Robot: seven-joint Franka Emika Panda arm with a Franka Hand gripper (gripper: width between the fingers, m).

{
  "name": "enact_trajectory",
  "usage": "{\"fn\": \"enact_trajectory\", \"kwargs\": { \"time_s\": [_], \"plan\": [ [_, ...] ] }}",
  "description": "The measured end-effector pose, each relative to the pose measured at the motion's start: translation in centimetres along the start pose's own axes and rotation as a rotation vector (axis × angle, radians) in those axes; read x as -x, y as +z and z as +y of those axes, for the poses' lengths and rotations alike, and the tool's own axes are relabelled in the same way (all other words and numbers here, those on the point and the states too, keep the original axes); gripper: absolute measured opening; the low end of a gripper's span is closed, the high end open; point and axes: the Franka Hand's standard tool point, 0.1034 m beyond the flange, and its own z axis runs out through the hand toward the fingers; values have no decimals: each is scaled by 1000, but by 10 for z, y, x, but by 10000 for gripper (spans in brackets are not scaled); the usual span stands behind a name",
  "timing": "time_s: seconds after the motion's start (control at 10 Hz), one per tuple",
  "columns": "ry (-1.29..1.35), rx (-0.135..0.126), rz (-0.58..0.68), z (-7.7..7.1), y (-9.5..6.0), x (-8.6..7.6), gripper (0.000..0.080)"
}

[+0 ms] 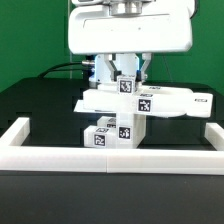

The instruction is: Assemble chair

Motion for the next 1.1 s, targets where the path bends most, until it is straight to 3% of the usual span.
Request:
{"fn": "enact_trajectory", "kwargs": {
  "time_s": [0.2,0.6,1.0,1.1],
  "plan": [
    [-11,0,0,0,0,0,591],
    [-23,-18,-11,-1,-18,16,646],
    [-20,-15,-7,-1,-14,18,649],
    [-19,-12,-1,-3,-9,29,649]
  ]
}}
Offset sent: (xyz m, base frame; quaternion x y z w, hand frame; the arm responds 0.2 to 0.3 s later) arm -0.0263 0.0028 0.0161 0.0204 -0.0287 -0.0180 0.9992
